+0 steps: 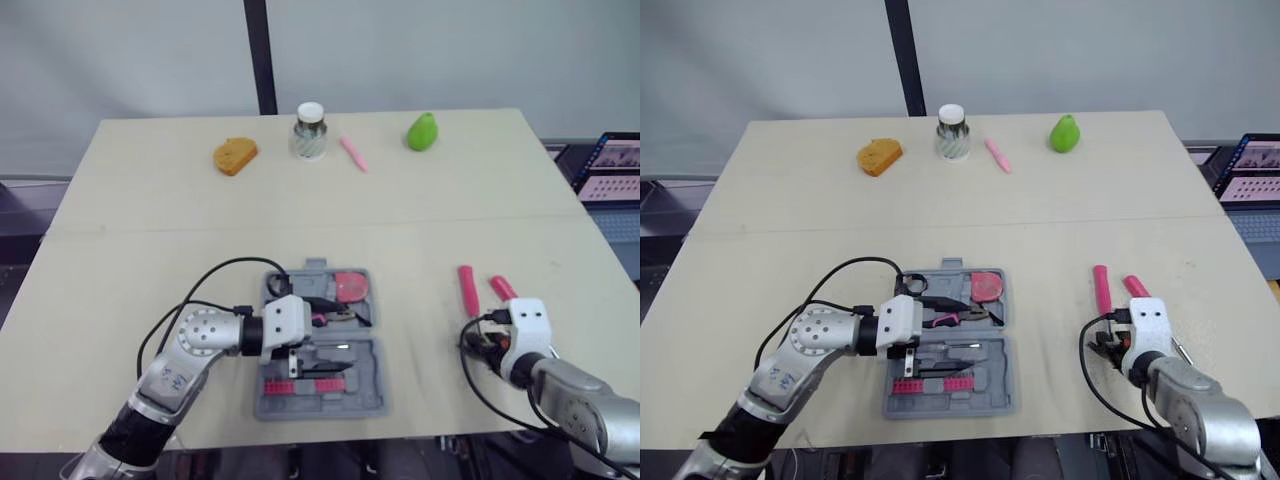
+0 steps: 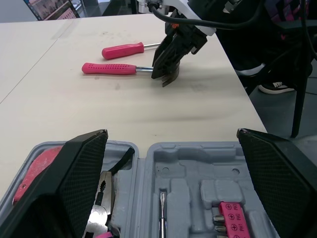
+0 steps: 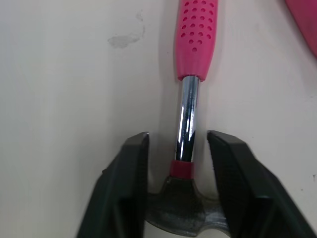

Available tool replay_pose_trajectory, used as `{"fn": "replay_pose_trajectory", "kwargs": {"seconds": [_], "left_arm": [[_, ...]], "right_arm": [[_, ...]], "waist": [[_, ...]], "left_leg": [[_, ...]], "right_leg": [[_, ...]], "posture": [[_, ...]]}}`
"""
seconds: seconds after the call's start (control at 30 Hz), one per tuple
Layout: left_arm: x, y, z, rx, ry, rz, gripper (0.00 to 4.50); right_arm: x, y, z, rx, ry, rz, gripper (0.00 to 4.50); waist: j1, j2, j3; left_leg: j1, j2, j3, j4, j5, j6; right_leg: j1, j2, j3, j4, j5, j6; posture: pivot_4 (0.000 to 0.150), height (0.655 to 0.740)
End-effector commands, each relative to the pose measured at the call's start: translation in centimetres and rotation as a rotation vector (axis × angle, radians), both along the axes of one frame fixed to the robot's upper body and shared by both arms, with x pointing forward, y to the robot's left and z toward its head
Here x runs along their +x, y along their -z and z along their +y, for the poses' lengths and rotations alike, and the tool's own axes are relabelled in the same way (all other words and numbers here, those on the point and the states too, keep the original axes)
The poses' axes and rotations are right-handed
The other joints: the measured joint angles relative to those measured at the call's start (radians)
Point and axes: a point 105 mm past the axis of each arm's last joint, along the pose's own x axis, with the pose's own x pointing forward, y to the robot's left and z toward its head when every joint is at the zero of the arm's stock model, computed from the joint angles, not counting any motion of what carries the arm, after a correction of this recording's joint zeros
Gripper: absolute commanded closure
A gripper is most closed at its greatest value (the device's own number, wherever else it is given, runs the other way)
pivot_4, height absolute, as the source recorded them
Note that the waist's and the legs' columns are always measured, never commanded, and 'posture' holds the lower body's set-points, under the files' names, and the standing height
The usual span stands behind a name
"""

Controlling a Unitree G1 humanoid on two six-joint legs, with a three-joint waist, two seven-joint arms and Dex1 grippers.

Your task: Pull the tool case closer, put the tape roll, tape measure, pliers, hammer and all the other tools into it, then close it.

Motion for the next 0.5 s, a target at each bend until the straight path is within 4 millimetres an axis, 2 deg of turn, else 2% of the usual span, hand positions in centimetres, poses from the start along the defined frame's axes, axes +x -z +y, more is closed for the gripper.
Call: {"fn": "replay_pose_trajectory", "kwargs": {"seconds": [0.03, 0.5], "left_arm": [[0.04, -0.91, -0.30, -0.011, 0.008, -0.038, 0.00], [0.47, -1.24, -0.69, -0.013, 0.011, -0.050, 0.00]], "right_arm": [[-0.44, 0.76, -0.55, -0.003, 0.033, 0.042, 2.71], [-0.25, 1.31, -0.43, 0.005, 0.021, 0.078, 2.71]], "waist": [[0.000, 0.000, 0.000], [-0.001, -0.002, -0.001]], "left_leg": [[0.000, 0.000, 0.000, 0.000, 0.000, 0.000], [0.000, 0.000, 0.000, 0.000, 0.000, 0.000]], "right_leg": [[0.000, 0.000, 0.000, 0.000, 0.000, 0.000], [0.000, 0.000, 0.000, 0.000, 0.000, 0.000]], "posture": [[0.150, 0.7400], [0.150, 0.7400]]}}
